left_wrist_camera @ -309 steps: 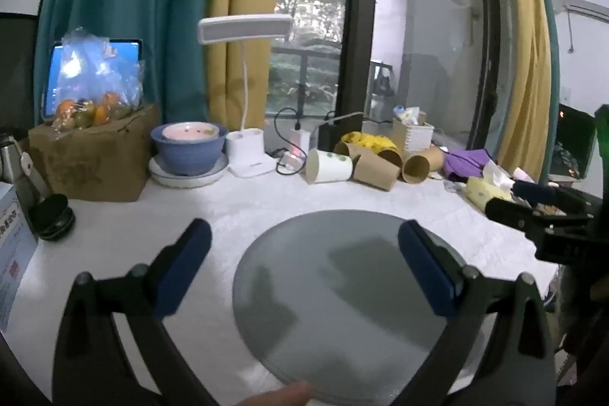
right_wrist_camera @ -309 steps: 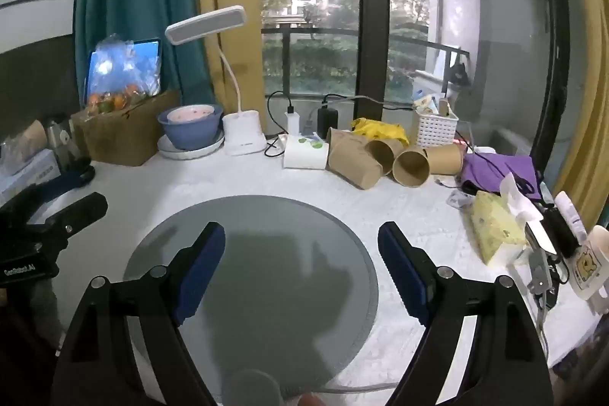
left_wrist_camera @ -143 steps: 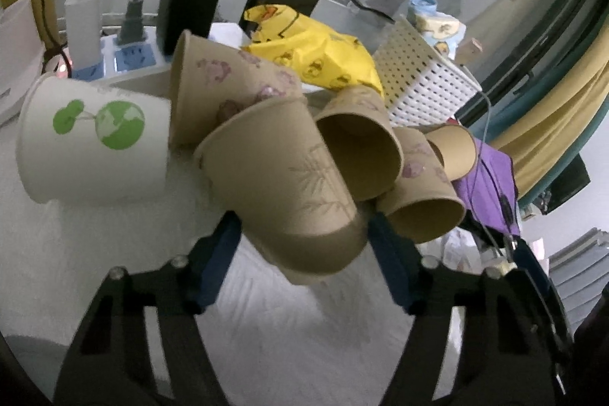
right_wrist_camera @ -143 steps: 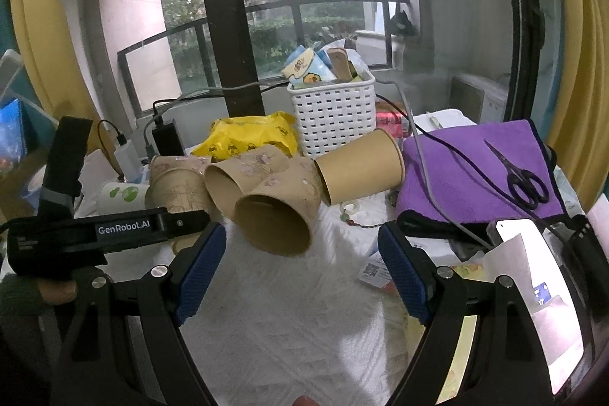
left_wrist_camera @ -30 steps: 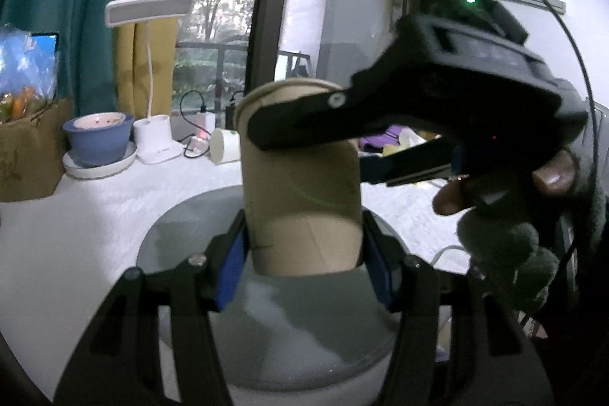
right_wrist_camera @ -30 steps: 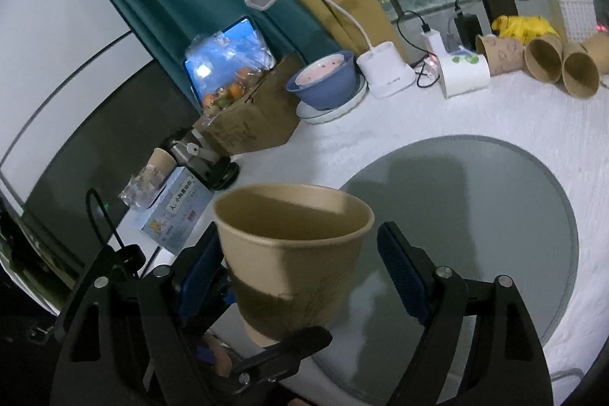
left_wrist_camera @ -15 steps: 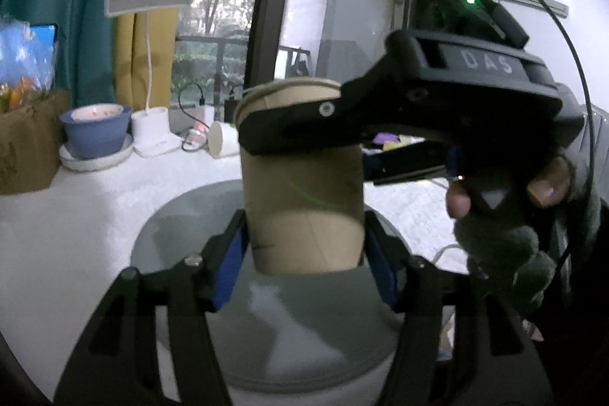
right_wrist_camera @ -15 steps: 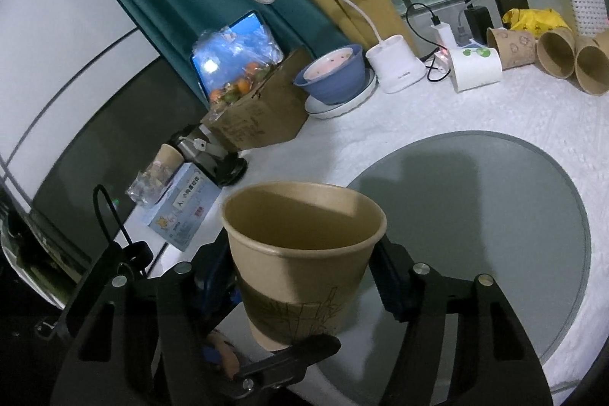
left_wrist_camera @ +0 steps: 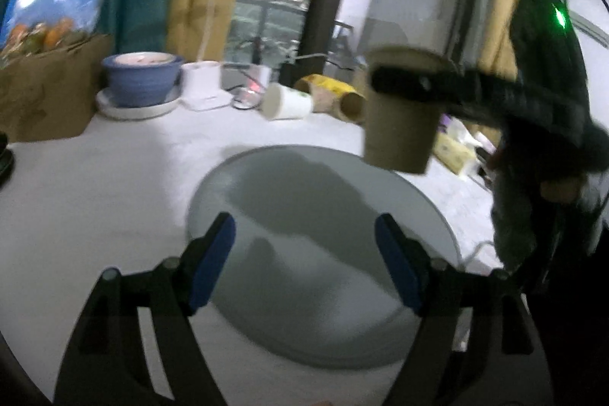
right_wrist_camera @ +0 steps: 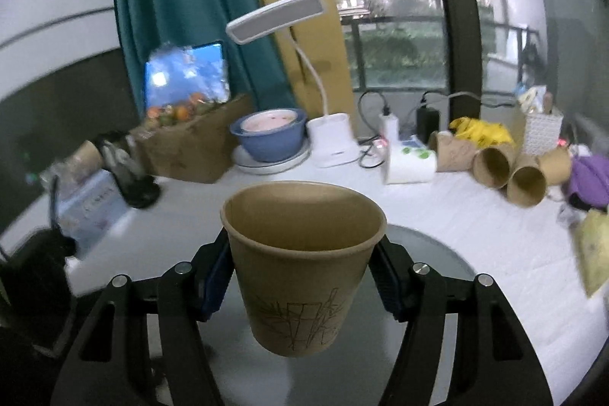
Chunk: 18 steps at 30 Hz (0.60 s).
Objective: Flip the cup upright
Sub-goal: 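Open the left gripper and withdraw it while the right gripper holds the cup upright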
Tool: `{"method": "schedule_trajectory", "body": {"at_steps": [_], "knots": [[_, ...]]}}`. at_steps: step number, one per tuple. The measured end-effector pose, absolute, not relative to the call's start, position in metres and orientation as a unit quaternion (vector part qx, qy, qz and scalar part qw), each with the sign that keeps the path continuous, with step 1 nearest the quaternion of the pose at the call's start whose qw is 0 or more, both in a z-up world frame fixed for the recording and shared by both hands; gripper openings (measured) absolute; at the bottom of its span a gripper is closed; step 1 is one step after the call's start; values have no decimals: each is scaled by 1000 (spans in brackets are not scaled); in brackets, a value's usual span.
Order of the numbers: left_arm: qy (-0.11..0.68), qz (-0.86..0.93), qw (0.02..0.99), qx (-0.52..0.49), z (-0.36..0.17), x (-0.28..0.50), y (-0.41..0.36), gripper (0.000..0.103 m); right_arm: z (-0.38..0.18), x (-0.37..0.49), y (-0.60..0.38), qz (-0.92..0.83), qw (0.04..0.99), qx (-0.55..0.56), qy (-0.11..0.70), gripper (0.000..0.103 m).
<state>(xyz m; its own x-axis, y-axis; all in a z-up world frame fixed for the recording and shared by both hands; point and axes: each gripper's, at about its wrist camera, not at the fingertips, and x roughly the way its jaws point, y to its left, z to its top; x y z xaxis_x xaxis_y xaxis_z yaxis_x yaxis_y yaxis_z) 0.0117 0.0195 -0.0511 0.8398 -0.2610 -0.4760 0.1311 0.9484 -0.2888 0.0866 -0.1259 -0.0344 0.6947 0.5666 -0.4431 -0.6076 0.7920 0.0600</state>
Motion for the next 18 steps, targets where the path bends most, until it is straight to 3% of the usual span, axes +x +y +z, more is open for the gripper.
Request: {"method": "schedule_trajectory", "body": {"at_steps": [18], "knots": [[273, -66, 943, -180, -50, 45, 40, 77, -74, 121, -130, 210, 949, -98, 214, 68]]}}
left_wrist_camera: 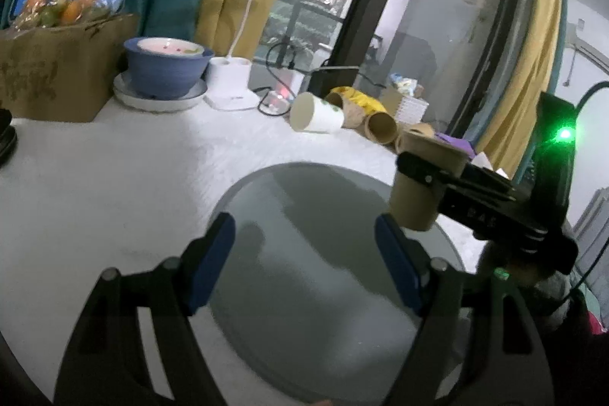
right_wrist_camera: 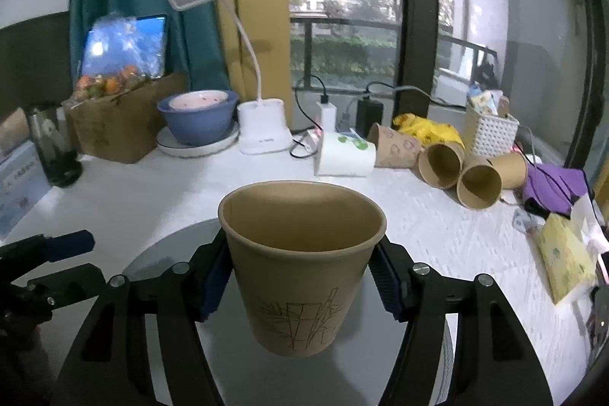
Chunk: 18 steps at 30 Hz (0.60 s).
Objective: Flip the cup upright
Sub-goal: 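Open the left gripper and withdraw it while the right gripper holds the cup upright, then lower the upright tan cup onto the grey mat and open the right gripper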
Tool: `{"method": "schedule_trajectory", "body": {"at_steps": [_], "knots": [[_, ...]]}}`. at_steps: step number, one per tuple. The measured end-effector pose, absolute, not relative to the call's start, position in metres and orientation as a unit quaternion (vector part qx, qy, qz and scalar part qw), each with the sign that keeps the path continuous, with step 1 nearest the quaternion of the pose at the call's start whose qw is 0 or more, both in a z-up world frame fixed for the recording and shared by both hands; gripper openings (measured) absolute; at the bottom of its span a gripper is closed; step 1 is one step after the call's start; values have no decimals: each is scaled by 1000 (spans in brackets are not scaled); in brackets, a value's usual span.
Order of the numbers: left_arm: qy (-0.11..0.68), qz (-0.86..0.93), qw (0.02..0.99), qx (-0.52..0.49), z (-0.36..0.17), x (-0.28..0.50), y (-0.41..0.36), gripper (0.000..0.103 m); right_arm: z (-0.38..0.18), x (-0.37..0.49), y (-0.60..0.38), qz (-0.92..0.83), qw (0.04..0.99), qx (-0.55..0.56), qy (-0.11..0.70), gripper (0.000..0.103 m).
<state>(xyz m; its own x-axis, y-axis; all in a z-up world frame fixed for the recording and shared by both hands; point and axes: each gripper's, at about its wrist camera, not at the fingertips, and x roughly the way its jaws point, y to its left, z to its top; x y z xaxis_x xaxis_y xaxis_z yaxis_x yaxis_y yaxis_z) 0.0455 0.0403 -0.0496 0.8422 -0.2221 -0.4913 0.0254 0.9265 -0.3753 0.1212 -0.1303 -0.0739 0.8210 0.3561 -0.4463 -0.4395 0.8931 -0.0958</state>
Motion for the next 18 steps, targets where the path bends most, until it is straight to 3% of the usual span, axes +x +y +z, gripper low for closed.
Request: {"method": "schedule_trajectory", "body": {"at_steps": [16, 18], "knots": [[285, -58, 937, -195, -56, 46, 46, 81, -88, 126, -130, 199, 943, -95, 249, 70], [285, -57, 937, -195, -55, 46, 45, 84, -89, 125, -131, 195, 944, -94, 251, 77]]}}
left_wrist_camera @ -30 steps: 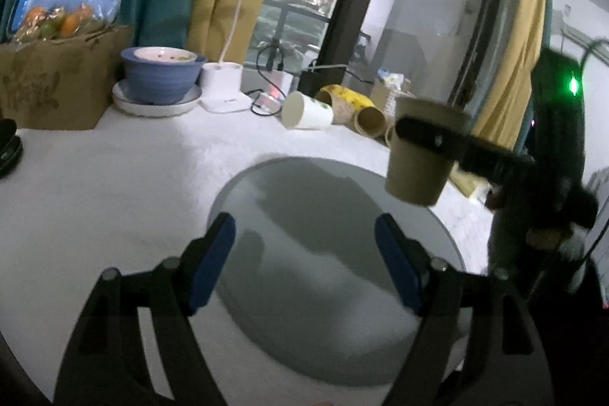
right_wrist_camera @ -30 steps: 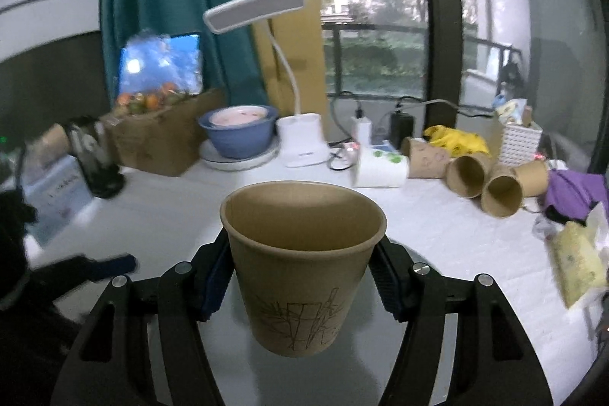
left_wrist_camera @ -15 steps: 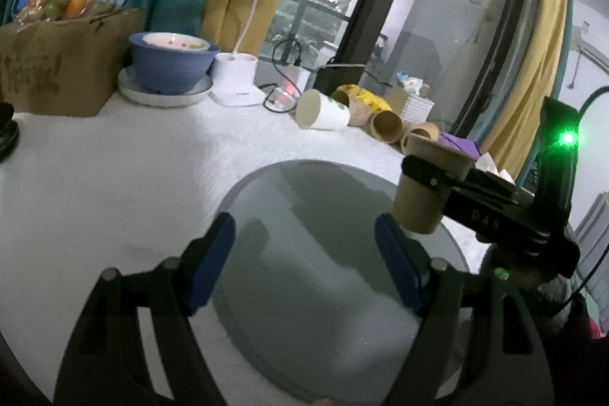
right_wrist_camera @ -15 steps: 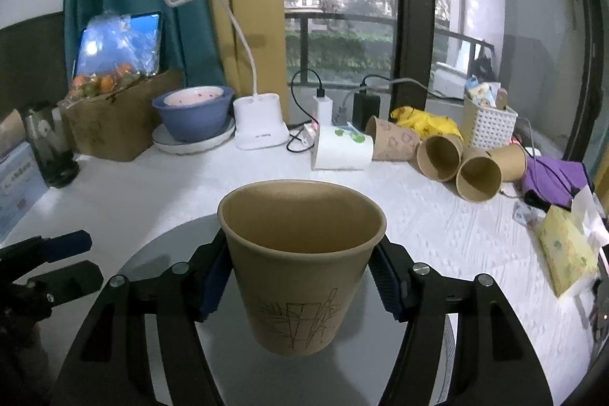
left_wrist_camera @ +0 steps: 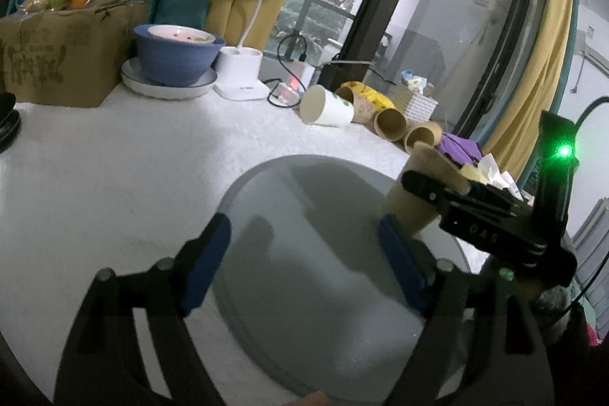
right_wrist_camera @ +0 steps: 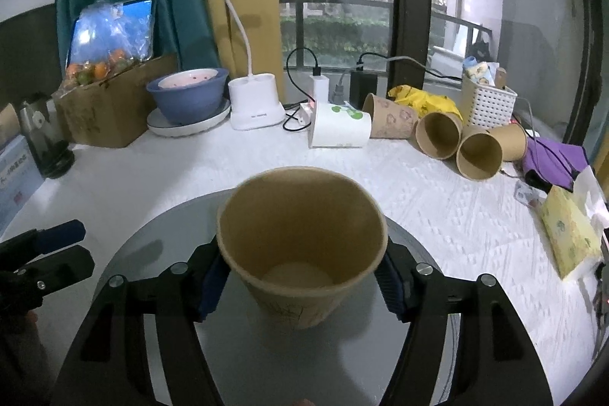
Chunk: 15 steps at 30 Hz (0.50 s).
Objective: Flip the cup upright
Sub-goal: 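Lower the upright tan cup onto the grey mat and open the right gripper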
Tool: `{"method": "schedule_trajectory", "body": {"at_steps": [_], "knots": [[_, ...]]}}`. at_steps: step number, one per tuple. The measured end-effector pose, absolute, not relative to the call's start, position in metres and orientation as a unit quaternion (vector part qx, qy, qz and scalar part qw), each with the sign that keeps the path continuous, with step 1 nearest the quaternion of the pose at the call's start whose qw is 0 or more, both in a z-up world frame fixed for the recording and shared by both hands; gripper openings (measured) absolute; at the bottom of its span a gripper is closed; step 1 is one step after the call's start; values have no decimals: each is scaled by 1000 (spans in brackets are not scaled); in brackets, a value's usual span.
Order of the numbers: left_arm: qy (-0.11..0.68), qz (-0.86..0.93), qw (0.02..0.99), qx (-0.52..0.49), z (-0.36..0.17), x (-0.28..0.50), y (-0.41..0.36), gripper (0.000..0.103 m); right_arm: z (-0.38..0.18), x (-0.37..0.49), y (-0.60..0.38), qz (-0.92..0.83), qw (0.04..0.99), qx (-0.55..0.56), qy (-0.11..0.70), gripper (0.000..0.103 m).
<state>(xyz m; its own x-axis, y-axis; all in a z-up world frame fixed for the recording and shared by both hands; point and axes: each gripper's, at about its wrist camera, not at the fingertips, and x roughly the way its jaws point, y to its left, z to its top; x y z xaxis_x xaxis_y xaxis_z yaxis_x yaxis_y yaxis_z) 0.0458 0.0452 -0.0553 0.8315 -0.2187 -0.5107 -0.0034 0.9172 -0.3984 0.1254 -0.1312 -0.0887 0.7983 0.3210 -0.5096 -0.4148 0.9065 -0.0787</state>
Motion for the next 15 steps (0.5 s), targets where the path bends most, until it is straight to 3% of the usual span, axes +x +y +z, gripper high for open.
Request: {"method": "schedule_trajectory", "body": {"at_steps": [15], "knots": [[271, -56, 944, -181, -43, 41, 39, 86, -76, 111, -141, 198, 946, -79, 244, 81]]}}
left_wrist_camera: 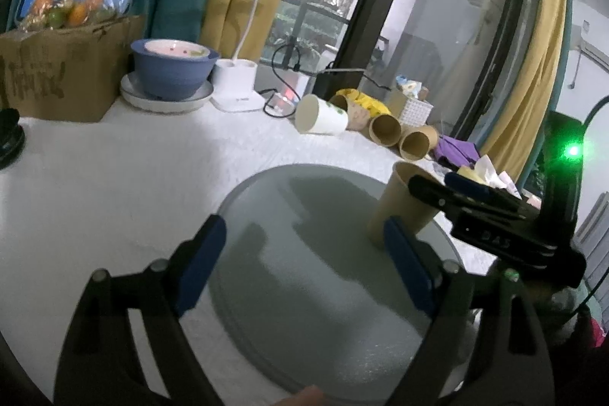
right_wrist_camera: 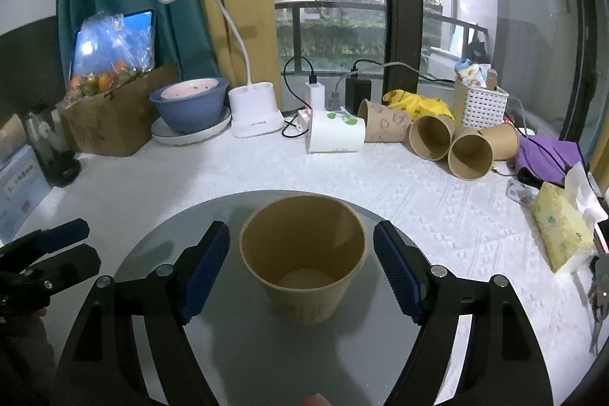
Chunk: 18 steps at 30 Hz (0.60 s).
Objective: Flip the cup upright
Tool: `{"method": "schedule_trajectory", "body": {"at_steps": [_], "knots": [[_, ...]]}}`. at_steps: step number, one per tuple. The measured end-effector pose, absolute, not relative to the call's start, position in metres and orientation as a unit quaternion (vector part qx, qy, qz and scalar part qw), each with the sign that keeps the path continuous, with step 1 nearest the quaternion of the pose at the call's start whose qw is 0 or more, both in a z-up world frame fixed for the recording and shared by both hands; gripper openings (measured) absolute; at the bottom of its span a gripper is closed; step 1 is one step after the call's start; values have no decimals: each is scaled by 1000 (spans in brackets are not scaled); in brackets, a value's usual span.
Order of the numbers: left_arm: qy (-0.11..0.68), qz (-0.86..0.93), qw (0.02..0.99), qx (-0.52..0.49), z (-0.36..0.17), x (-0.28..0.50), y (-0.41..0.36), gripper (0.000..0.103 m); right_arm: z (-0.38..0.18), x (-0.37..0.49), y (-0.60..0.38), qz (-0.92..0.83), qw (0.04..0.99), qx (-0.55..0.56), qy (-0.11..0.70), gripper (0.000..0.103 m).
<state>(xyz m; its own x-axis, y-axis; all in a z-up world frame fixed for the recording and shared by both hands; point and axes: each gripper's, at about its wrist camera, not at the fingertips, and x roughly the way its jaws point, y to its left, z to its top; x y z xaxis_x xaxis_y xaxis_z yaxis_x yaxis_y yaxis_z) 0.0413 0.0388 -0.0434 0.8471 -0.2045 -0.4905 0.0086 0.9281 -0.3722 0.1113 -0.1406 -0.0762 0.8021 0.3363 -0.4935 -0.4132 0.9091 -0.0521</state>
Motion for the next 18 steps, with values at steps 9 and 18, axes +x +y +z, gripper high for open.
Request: {"method": "schedule_trajectory", "body": {"at_steps": [9, 18], "knots": [[244, -46, 957, -153, -24, 27, 31, 95, -56, 88, -152, 202, 949, -69, 232, 81], [209, -28, 971, -110, 1, 14, 18, 95, -29, 55, -164, 201, 957, -70, 196, 81]]}}
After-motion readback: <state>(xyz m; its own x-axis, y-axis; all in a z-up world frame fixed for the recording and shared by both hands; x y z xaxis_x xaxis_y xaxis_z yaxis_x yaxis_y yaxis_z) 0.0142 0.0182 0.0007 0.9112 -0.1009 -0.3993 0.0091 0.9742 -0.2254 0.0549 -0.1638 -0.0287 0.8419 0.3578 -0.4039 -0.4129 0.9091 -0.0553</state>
